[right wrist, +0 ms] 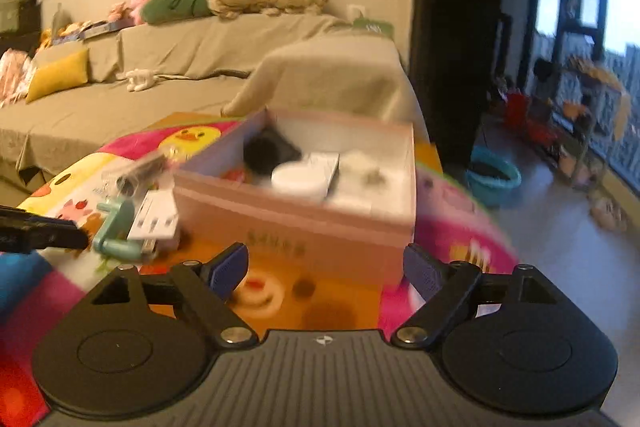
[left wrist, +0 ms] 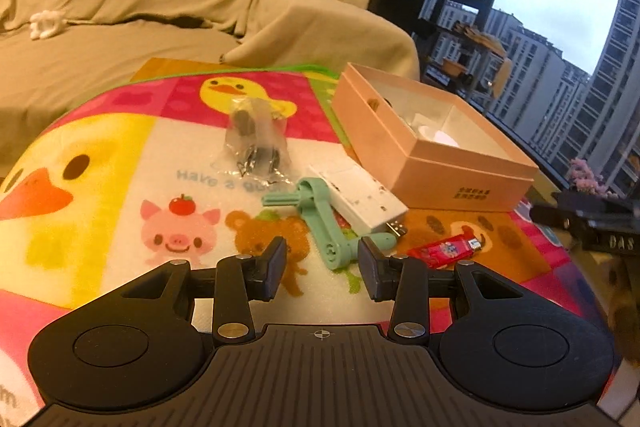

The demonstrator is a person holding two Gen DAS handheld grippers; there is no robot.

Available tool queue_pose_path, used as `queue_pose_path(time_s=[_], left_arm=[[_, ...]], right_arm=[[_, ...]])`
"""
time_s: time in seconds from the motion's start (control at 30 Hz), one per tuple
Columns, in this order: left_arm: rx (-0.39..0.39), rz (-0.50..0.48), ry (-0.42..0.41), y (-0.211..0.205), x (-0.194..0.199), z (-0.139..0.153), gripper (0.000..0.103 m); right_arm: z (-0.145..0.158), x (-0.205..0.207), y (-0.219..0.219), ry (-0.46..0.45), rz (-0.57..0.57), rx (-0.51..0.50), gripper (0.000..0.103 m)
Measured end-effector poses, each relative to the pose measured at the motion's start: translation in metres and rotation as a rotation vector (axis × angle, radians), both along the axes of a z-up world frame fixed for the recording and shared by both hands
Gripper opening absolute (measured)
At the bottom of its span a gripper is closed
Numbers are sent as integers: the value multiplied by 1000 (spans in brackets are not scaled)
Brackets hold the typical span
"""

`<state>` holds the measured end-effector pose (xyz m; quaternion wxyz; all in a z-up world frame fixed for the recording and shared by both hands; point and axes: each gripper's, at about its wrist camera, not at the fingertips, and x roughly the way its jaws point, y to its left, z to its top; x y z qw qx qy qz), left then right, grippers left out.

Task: Organize rigid objects
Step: 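Carry the white adapter into the pink box and open the right gripper, then reach the left gripper to the red lighter and grasp it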

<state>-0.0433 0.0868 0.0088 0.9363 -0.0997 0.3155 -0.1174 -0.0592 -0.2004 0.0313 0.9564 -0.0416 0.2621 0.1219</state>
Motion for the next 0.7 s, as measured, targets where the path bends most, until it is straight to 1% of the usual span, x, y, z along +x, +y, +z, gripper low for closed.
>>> queue_pose_path(time_s=[0.1,0.2,0.27,0.3,0.4,0.47,0.53,0.57,0.6,0.63,0.7], left_arm=[[11,-11,-13,-7,0,1,43],[28,6,-41,-10,3,6,43],[27,28,-60,-9,6,11,43],[13,30,-59,-9,9,14,43],[-23,2,-27,-14,16,16,43],[4,-10,-29,-24,18,16,43],[45,20,-49,-33,17,15,43],[49,31,-55,-35,17,16,43],[37,24,-56,-36,17,16,43],[19,-6,-54,-39,17,17,43],[20,-96,-41,-51,18,17,43]], right_arm=[[-11,-6,-1,59,-6,73,85],[-19,-7,4,81,6,124,85],[-25,-6,10,90,18,125,85],[-29,-5,12,96,21,119,85],[-35,-4,16,120,25,107,85],[-34,-6,14,105,30,120,85],[-35,-7,14,102,27,125,85],[-35,-7,13,98,26,128,85],[-35,-7,13,96,27,133,85],[-34,-7,12,96,27,138,85],[-34,-7,10,96,29,148,85]])
